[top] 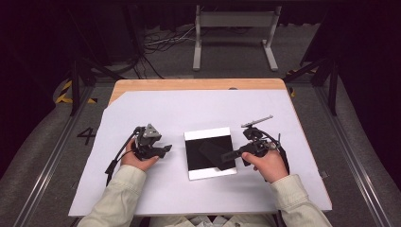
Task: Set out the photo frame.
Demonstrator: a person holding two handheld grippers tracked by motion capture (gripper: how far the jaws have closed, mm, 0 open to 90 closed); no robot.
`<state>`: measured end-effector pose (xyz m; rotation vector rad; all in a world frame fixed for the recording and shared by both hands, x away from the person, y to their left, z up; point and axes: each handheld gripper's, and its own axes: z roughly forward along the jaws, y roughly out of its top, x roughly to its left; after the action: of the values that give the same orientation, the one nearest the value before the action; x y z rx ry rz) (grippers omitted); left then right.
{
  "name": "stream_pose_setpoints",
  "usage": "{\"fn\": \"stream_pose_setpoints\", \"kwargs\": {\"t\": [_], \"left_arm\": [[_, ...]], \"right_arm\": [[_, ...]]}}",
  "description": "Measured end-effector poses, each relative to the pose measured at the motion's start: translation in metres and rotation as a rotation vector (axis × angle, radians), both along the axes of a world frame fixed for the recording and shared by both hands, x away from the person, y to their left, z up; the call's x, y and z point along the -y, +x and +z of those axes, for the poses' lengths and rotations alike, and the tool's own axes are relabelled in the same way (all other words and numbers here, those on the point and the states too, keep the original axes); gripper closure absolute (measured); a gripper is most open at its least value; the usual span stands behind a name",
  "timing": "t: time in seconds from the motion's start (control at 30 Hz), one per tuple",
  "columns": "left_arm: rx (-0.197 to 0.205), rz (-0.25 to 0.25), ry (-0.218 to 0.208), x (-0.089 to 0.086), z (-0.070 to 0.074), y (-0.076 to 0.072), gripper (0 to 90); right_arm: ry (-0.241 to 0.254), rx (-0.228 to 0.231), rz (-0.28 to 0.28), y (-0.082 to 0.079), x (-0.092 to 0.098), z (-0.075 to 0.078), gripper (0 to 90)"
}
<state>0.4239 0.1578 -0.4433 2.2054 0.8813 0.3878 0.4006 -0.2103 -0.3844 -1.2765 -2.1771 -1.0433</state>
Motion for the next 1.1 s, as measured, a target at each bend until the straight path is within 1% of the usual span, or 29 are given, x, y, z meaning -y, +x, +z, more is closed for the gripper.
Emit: {"fn": "stream_pose_setpoints", "kwargs": {"t": [0.2, 0.5, 0.67, 0.77, 0.8, 0.93, 1.1], "left_arm": [[-0.002, 0.001, -0.001, 0.000, 0.001, 0.000, 38.7], [-0.001, 0.000, -0.001, 0.000, 0.000, 0.000, 38.6], [0.001, 0.001, -0.002, 0.000, 0.000, 0.000, 38.6], [0.001, 0.001, -0.002, 0.000, 0.000, 0.000, 38.6], [0.001, 0.001, -0.002, 0.000, 0.000, 0.000, 38.6], [-0.001, 0.000, -0.002, 0.000, 0.000, 0.000, 38.6], [0.000, 0.000, -0.003, 0.000, 0.000, 0.000, 38.6]], "right_arm": [[0.037, 0.007, 0.027, -0.005, -0.002, 0.006, 81.6], [0.061, 0.010, 0.028, -0.006, -0.001, 0.008, 83.7], [0.077, 0.028, 0.034, -0.009, -0.001, 0.011, 86.4], [0.076, 0.052, 0.039, -0.011, -0.003, 0.015, 86.9], [0.076, 0.052, 0.039, -0.011, -0.003, 0.015, 86.9], [0.091, 0.078, 0.048, -0.012, -0.004, 0.016, 87.2], [0.086, 0.153, 0.056, -0.017, -0.006, 0.022, 87.3]]}}
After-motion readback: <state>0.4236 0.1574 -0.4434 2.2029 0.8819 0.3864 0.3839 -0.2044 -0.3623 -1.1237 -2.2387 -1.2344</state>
